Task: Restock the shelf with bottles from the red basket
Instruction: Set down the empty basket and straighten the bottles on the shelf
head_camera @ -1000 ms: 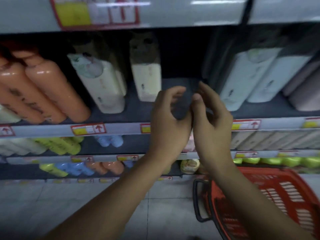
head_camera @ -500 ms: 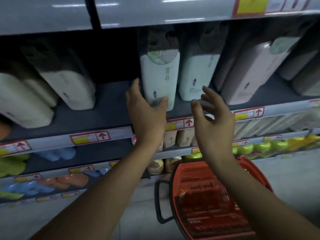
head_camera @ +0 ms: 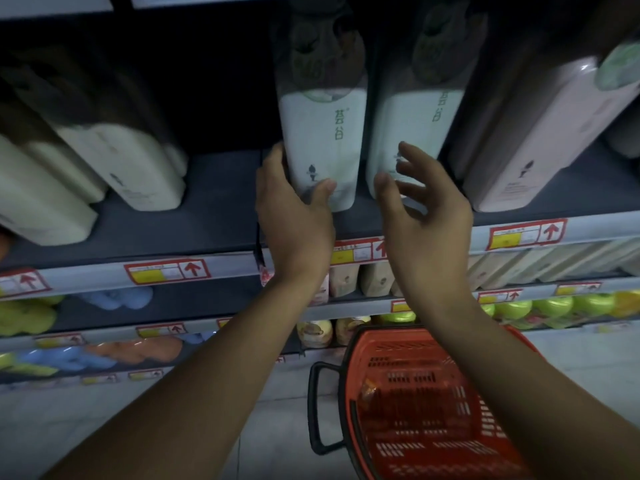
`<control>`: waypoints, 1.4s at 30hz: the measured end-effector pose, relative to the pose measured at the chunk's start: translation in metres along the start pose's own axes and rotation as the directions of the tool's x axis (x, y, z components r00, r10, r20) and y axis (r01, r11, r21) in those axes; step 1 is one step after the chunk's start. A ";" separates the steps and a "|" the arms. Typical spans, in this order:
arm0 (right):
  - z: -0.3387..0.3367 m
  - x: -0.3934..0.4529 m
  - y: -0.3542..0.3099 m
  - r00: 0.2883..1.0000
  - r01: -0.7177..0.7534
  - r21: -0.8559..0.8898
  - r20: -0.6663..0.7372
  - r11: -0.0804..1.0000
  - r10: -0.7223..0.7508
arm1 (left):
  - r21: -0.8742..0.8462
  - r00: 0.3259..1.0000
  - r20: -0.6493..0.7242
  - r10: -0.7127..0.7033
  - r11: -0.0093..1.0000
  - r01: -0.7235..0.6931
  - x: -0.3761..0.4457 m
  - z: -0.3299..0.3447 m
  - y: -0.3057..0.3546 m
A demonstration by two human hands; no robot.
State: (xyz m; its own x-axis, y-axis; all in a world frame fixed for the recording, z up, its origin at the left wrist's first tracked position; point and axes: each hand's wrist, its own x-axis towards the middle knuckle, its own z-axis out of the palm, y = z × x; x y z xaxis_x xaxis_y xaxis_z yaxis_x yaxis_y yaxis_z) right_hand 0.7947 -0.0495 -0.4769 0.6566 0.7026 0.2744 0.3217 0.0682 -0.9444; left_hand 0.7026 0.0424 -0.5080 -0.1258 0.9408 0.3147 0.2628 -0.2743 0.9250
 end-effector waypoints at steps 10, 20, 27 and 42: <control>0.003 0.043 0.019 0.966 0.017 -0.204 -0.249 0.979 -0.068 | 0.028 0.995 -0.087 0.047 0.999 -0.045 -0.013 -0.004 0.009; 0.018 0.061 0.030 0.987 -0.131 -0.311 -0.134 0.941 0.093 | 0.021 0.990 -0.127 0.064 0.998 -0.062 -0.025 0.015 0.018; 0.017 0.054 0.027 0.983 -0.123 -0.362 -0.171 0.924 0.064 | 0.050 0.992 -0.113 0.058 0.997 -0.053 -0.013 0.013 0.012; -0.035 0.011 0.020 0.977 0.042 -0.152 -0.201 0.988 -0.072 | -0.024 0.993 -0.003 0.122 0.992 -0.122 -0.059 0.026 0.044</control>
State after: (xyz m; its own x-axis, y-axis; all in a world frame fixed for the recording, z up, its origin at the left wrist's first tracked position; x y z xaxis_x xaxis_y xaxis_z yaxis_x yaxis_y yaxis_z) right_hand 0.8327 -0.0652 -0.4861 0.7552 0.5393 0.3727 0.4488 -0.0109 -0.8936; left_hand 0.7468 -0.0204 -0.4915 -0.0962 0.8998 0.4255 0.2533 -0.3913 0.8847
